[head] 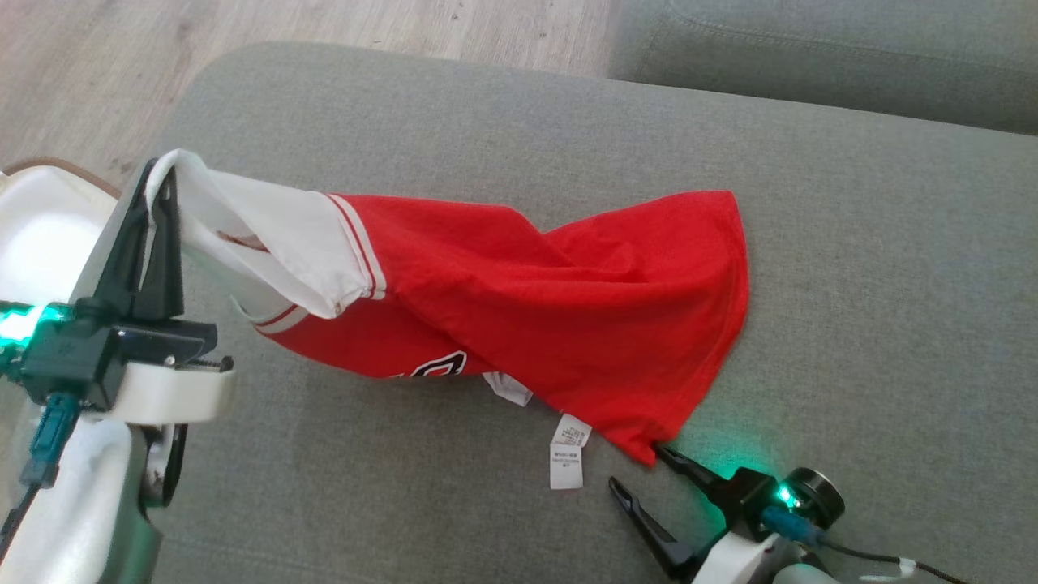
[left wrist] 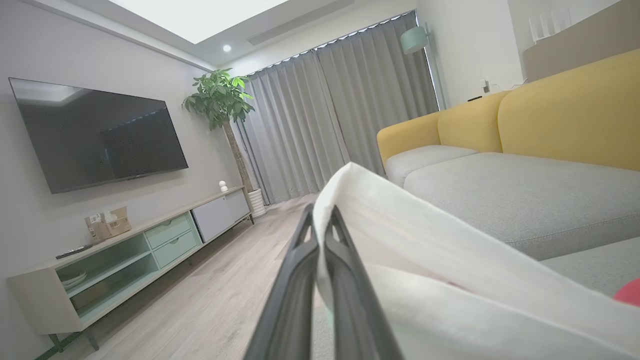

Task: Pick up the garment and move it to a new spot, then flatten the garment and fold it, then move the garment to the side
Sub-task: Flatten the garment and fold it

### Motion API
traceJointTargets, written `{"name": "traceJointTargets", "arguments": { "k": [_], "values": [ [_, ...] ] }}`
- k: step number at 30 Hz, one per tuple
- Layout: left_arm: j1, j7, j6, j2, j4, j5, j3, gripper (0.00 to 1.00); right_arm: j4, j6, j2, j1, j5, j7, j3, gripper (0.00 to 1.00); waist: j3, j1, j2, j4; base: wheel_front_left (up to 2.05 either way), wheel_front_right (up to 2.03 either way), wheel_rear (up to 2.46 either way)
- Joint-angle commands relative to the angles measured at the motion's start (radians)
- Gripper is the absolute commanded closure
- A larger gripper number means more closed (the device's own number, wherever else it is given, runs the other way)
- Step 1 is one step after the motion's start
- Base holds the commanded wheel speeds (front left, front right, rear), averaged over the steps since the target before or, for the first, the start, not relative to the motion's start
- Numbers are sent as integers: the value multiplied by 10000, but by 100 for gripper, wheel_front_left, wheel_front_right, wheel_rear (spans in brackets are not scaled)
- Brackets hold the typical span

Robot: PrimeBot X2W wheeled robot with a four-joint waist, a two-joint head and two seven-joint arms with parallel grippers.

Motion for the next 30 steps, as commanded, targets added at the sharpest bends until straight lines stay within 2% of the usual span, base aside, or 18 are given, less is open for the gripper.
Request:
{"name": "traceJointTargets", "arguments": {
  "k": [1, 3, 4, 5, 6, 7, 10, 13, 22, 26, 30],
  "values": [
    [-630, -99, 60, 261, -263, -32, 383, 100, 43, 63, 59, -249, 31, -38, 181, 0, 44, -1, 0, 24, 0, 0, 0],
    [-659, -114, 82, 243, -252, -35, 359, 100, 375, 63, 76, -381, 32, -38, 320, 0, 79, -1, 0, 45, 0, 0, 0],
    [-674, -119, 90, 238, -240, -37, 347, 100, 489, 63, 88, -444, 44, -38, 337, 6, 91, -1, 0, 50, 0, 0, 0],
    [-695, -125, 91, 236, -223, -43, 338, 100, 595, 63, 97, -500, 45, -38, 335, 44, 100, -1, 0, 53, 0, 0, 0],
    [-713, -132, 90, 235, -201, -50, 328, 100, 705, 63, 104, -551, 22, -38, 337, 93, 101, -1, 0, 50, 0, 0, 0],
    [-724, -139, 91, 238, -178, -54, 318, 100, 804, 63, 114, -595, -16, -38, 325, 100, 91, -1, 0, 40, 0, 0, 0],
    [-726, -159, 106, 270, -94, -70, 320, 100, 923, 63, 125, -681, -185, -38, 96, 100, -1, -1, 0, -59, 0, 0, 0],
    [-704, -203, 101, 332, -51, -112, 361, 100, 528, 63, 89, -679, -481, -38, -398, 100, -175, -1, 0, -254, 0, 0, 0],
    [-578, -344, -201, 746, -275, -259, 446, 100, -2492, 63, -362, 71, -1220, -38, -2892, 100, -1176, -1, 0, -1293, 0, 0, 0],
    [-666, -306, -477, 1193, -627, -239, 490, 100, -3820, 63, -844, 31, -1283, -38, -3766, 100, -1458, -1, 0, -1928, 0, 0, 0],
    [-1187, -197, -809, 1570, -1086, -172, 430, 100, -4790, 63, -1772, -373, -1227, -38, -4312, 100, -1682, -1, 0, -2379, 0, 0, 0]
  ]
}}
